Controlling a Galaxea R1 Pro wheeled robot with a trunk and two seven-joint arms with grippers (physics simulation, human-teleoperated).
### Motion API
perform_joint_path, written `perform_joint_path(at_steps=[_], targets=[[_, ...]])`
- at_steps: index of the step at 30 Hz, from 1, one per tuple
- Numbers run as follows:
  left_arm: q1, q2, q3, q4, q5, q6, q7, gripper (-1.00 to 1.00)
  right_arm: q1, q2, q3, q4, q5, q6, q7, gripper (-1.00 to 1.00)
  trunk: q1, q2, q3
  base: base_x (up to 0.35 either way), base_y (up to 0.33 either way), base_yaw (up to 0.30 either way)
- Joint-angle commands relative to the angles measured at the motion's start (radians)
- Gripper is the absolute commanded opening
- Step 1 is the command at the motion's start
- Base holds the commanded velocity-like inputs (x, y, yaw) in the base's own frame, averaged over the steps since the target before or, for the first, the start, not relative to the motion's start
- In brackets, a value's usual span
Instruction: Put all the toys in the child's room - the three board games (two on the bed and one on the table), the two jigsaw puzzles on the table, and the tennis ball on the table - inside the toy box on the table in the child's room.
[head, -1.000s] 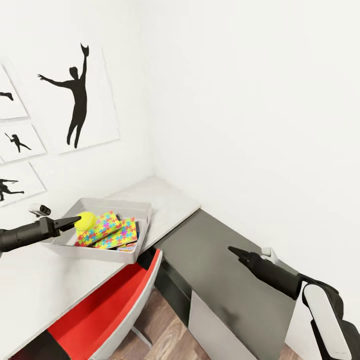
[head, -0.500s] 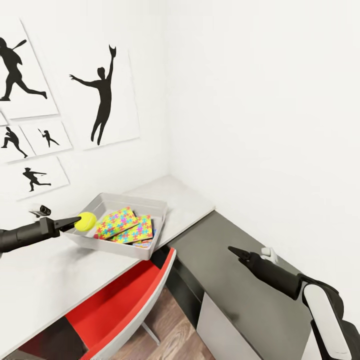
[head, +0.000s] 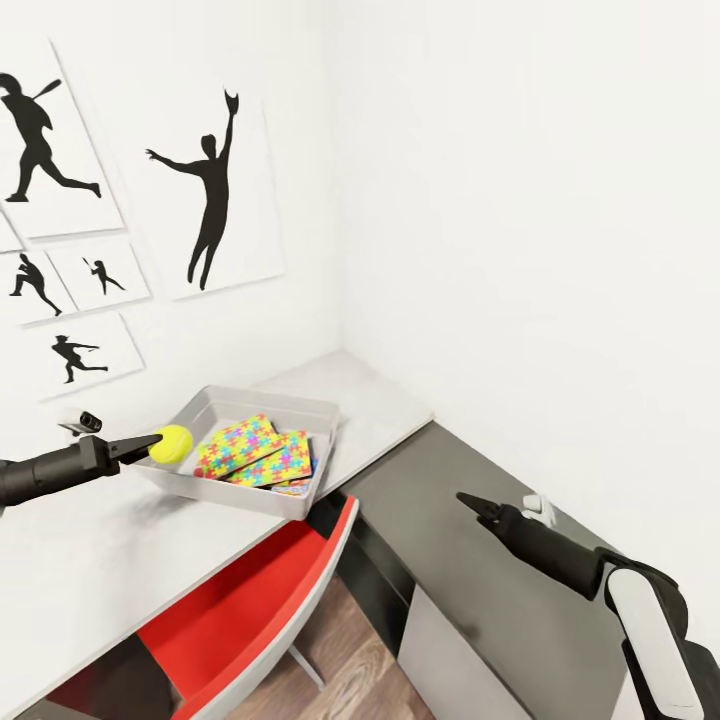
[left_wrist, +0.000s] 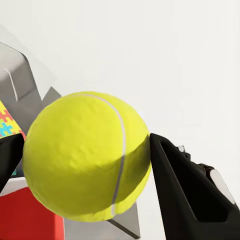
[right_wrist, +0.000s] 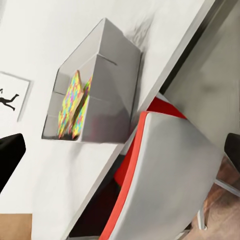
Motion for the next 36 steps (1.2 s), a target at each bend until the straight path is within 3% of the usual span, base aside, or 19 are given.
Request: perform_joint_path(at_steps=[1, 11, 20, 27, 30, 32, 36], targets=[[-0.001, 0.0, 0.0, 0.0, 0.0, 0.005, -0.004, -1.0, -0.001, 0.0, -0.002, 0.0, 0.009, 0.005, 0.01, 1.0, 0.001, -0.002, -0.002, 0.0, 0.047, 0.0], [-0.001, 0.0, -0.001, 0.0, 0.0, 0.002, -0.004, -1.0, -0.001, 0.004, -0.001, 0.0, 0.009, 0.004, 0.008, 1.0, 0.001, -0.002, -0.002, 0.0, 0.009, 0.011], [-0.001, -0.002, -0.001, 0.0, 0.0, -0.003, -0.004, -1.0, -0.001, 0.003, -0.002, 0.0, 0.009, 0.003, 0.008, 1.0, 0.001, -0.002, -0.002, 0.088, 0.0, 0.21], [-0.001, -0.014, -0.006, -0.012, -0.005, -0.003, -0.004, -1.0, -0.001, 0.004, -0.001, 0.0, 0.009, 0.004, 0.009, 1.0, 0.001, -0.002, -0.002, 0.126, -0.028, 0.038], [-0.003, -0.039, -0.014, -0.014, -0.009, -0.002, -0.004, -1.0, -0.001, 0.005, -0.001, 0.0, 0.009, 0.004, 0.008, 1.0, 0.001, -0.002, -0.002, 0.029, -0.014, 0.004], [-0.011, -0.081, -0.019, -0.019, -0.009, -0.001, 0.051, -1.0, -0.001, 0.004, -0.001, 0.0, 0.009, 0.004, 0.008, 1.0, 0.001, -0.002, -0.002, 0.011, -0.005, 0.002], [-0.018, -0.124, -0.023, -0.025, -0.009, 0.003, 0.149, -1.0, -0.001, -0.003, -0.002, 0.001, 0.009, 0.004, 0.008, 1.0, 0.001, -0.002, -0.002, 0.004, -0.002, 0.001]])
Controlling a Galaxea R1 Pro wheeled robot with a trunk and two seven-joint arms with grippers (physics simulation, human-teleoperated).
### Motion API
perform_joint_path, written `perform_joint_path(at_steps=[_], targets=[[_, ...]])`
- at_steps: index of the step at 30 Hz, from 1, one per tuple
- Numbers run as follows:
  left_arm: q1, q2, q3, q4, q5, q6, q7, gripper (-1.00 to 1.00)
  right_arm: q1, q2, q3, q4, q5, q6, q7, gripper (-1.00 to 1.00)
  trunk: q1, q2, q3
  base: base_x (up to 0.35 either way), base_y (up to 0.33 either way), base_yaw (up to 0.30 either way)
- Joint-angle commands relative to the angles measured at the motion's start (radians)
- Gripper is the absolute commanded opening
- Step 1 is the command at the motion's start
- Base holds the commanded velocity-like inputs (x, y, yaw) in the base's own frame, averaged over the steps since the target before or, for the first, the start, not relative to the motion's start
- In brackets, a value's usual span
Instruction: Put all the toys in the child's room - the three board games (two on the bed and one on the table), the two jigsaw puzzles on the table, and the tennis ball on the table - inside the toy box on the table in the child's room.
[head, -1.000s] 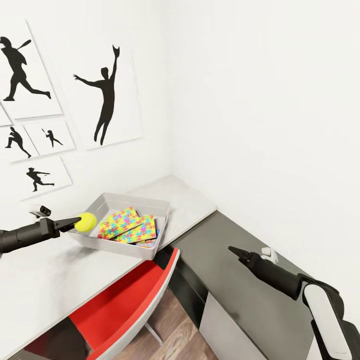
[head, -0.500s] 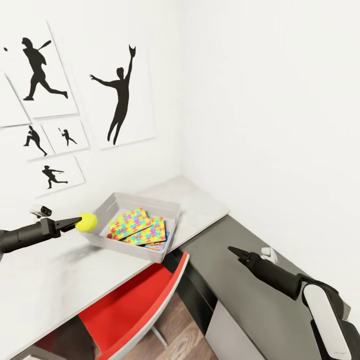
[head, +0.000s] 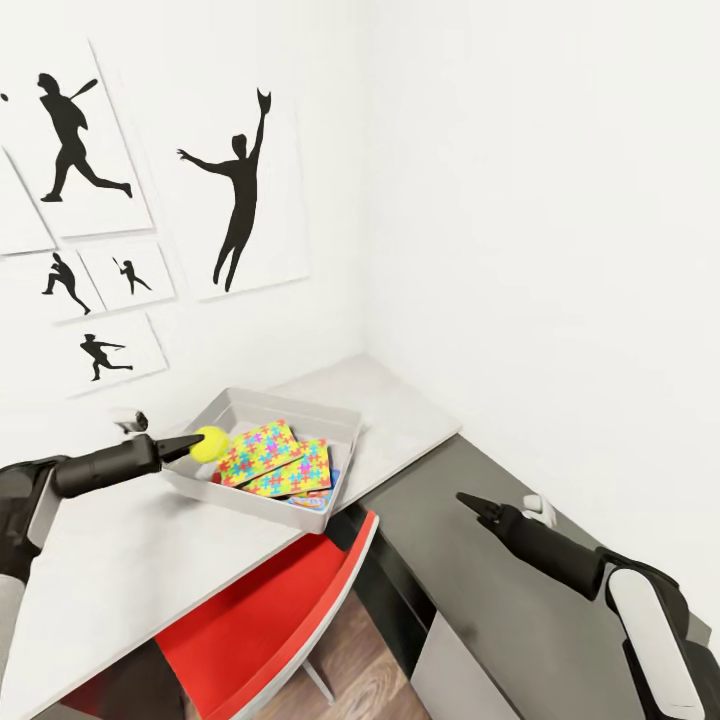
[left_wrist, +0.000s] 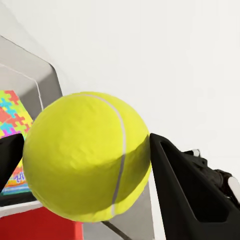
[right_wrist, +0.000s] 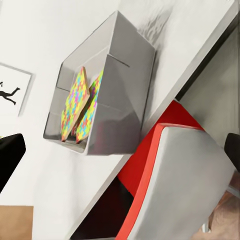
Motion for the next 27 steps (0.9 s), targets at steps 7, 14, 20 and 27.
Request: perform_joint_path(at_steps=[7, 14, 20, 27], targets=[[-0.005, -0.015, -0.001, -0.002, 0.003, 0.002, 0.174, -1.0, -0.001, -0.002, -0.002, 0.0, 0.009, 0.004, 0.01, 1.0, 0.001, -0.002, -0.002, 0.0, 0.0, 0.0], [-0.007, -0.016, -0.001, -0.006, 0.005, 0.001, 0.253, -1.0, -0.001, -0.003, -0.002, 0.0, 0.009, 0.004, 0.01, 1.0, 0.001, -0.002, -0.002, 0.0, 0.0, 0.0], [-0.035, -0.016, 0.0, -0.007, 0.005, 0.0, 0.29, -1.0, -0.001, -0.003, -0.002, 0.0, 0.009, 0.005, 0.01, 1.0, 0.001, -0.002, -0.002, 0.0, 0.0, 0.0], [-0.063, -0.016, 0.0, -0.007, 0.005, 0.0, 0.296, -1.0, -0.001, -0.003, -0.003, 0.0, 0.009, 0.005, 0.01, 1.0, 0.001, -0.002, -0.002, 0.0, 0.0, 0.0]])
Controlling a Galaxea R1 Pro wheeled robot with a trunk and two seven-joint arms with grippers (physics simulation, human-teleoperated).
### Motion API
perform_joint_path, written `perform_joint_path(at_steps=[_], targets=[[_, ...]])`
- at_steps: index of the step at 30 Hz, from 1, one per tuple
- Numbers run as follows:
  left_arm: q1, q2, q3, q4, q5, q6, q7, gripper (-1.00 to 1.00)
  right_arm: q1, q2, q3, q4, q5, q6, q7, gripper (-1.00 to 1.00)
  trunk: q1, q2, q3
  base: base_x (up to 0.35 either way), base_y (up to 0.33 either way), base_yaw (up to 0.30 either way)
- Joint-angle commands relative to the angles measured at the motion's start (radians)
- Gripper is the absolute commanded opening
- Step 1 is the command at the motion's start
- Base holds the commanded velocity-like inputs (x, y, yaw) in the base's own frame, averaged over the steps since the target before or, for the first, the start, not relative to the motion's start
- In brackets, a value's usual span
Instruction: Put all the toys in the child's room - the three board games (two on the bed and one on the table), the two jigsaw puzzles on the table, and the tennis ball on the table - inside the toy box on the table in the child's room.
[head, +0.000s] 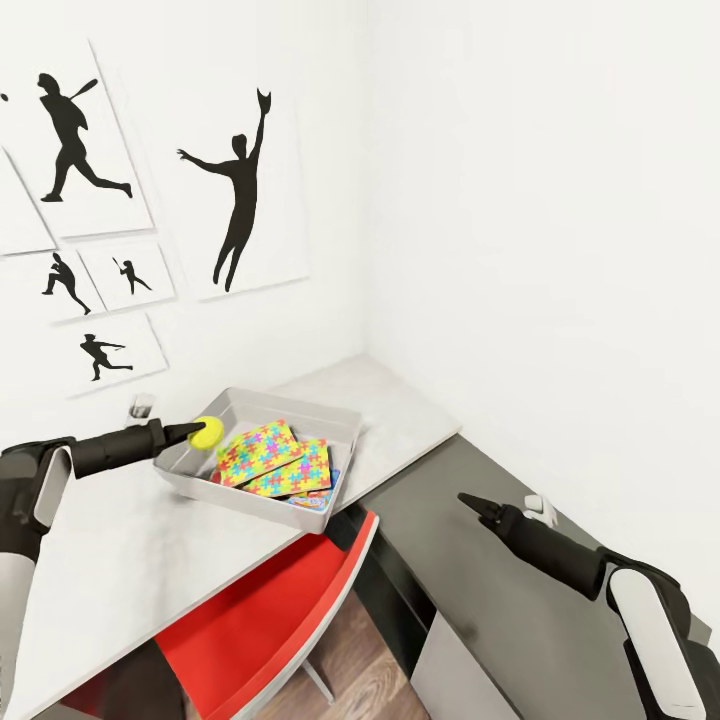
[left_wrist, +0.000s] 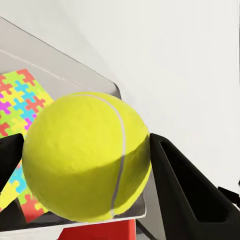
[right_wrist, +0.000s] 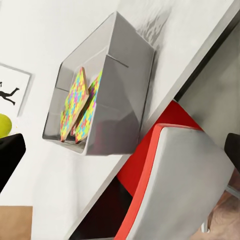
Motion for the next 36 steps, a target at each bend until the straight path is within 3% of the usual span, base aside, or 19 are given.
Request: perform_joint_path(at_steps=[1, 7, 13, 20, 26, 36], targets=[[-0.003, 0.0, 0.0, 0.0, -0.001, 0.001, -0.003, -1.0, -0.001, 0.0, -0.001, 0.0, 0.009, 0.005, 0.01, 1.0, 0.001, -0.002, -0.002, 0.0, 0.0, 0.0], [-0.017, 0.001, 0.002, -0.013, -0.004, 0.0, 0.048, -1.0, -0.001, 0.0, -0.002, 0.0, 0.009, 0.004, 0.01, 1.0, 0.001, -0.002, -0.002, 0.0, 0.0, 0.0], [-0.028, -0.005, 0.002, -0.032, 0.001, -0.001, 0.195, -1.0, -0.001, 0.0, -0.002, 0.0, 0.009, 0.004, 0.01, 1.0, 0.001, -0.002, -0.002, 0.0, 0.0, 0.0], [-0.029, -0.062, -0.002, -0.035, -0.003, -0.033, 0.307, -1.0, -0.001, 0.0, -0.002, 0.001, 0.009, 0.003, 0.009, 1.0, 0.001, -0.002, -0.002, 0.0, 0.0, 0.0], [-0.029, -0.084, -0.003, -0.035, -0.004, -0.039, 0.341, -1.0, -0.001, -0.001, -0.002, 0.001, 0.009, 0.004, 0.009, 1.0, 0.001, -0.002, -0.002, 0.0, 0.0, 0.0], [-0.03, -0.086, -0.004, -0.035, -0.005, -0.052, 0.345, -1.0, -0.001, 0.0, -0.002, 0.001, 0.009, 0.003, 0.009, 1.0, 0.001, -0.002, -0.002, 0.0, 0.0, 0.0]])
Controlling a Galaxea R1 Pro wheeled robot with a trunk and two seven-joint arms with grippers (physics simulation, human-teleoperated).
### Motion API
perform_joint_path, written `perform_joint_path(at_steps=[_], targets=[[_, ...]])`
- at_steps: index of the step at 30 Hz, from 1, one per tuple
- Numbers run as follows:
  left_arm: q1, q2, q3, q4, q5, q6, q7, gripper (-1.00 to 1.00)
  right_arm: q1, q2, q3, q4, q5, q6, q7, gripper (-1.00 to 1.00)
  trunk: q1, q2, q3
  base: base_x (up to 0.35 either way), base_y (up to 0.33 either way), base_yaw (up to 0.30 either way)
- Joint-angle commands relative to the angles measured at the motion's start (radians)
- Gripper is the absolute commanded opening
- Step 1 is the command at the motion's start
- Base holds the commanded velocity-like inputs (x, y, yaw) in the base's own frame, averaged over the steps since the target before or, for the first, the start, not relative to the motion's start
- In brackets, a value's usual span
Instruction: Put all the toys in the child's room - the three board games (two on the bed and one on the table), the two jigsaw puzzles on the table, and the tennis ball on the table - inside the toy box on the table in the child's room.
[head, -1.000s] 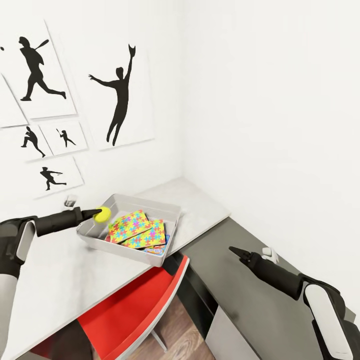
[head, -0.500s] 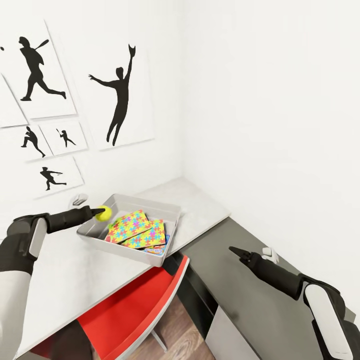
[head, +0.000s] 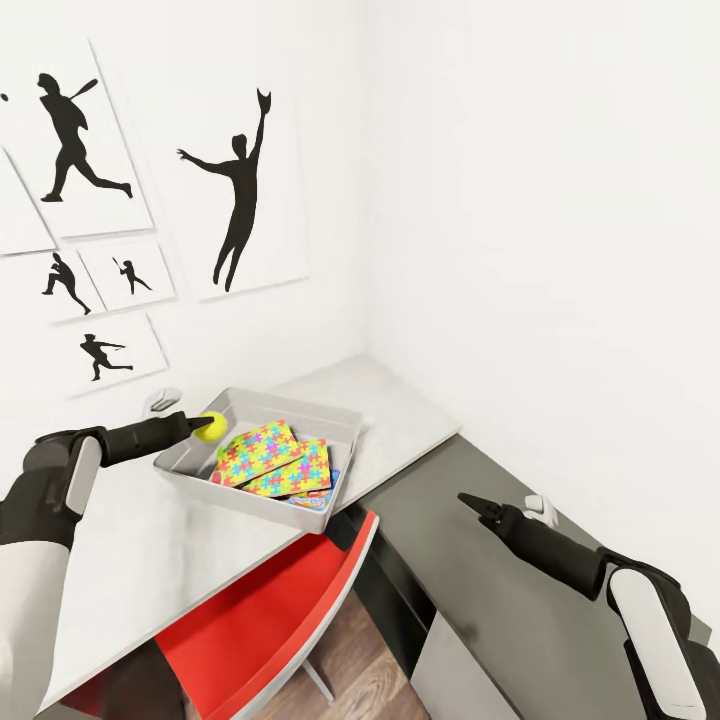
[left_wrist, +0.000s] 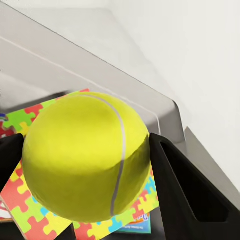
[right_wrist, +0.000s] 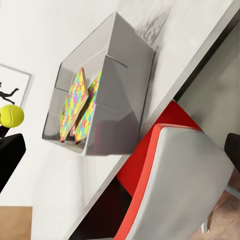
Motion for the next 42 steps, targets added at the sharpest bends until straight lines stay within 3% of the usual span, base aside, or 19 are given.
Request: perform_joint_path(at_steps=[1, 7, 16, 29, 30, 42], targets=[[-0.001, 0.0, -0.001, 0.0, -0.004, 0.0, -0.005, -1.0, -0.001, 0.0, -0.002, 0.0, 0.009, 0.004, 0.01, 1.0, 0.001, -0.002, -0.002, 0.0, 0.0, 0.0], [-0.001, 0.004, -0.014, -0.001, -0.007, -0.004, 0.005, -1.0, -0.001, 0.0, -0.002, 0.0, 0.009, 0.004, 0.01, 1.0, 0.001, -0.002, -0.002, 0.0, 0.0, 0.0], [-0.001, 0.001, -0.03, -0.001, -0.007, -0.005, 0.089, -1.0, -0.001, 0.0, -0.002, 0.0, 0.009, 0.004, 0.01, 1.0, 0.001, -0.002, -0.002, 0.0, 0.0, 0.0], [-0.001, 0.005, -0.039, -0.001, -0.007, -0.005, 0.097, -1.0, -0.001, 0.0, -0.002, 0.0, 0.009, 0.004, 0.01, 1.0, 0.001, -0.002, -0.002, 0.0, 0.0, 0.0], [-0.001, 0.005, -0.039, -0.002, -0.007, -0.005, 0.097, 1.0, -0.001, 0.0, -0.002, 0.0, 0.01, 0.004, 0.01, 1.0, 0.001, -0.002, -0.002, 0.0, 0.0, 0.0], [-0.001, 0.008, -0.034, -0.064, -0.004, -0.004, 0.083, 1.0, -0.001, 0.0, -0.002, 0.0, 0.009, 0.004, 0.01, 1.0, 0.001, -0.002, -0.002, 0.0, 0.0, 0.0]])
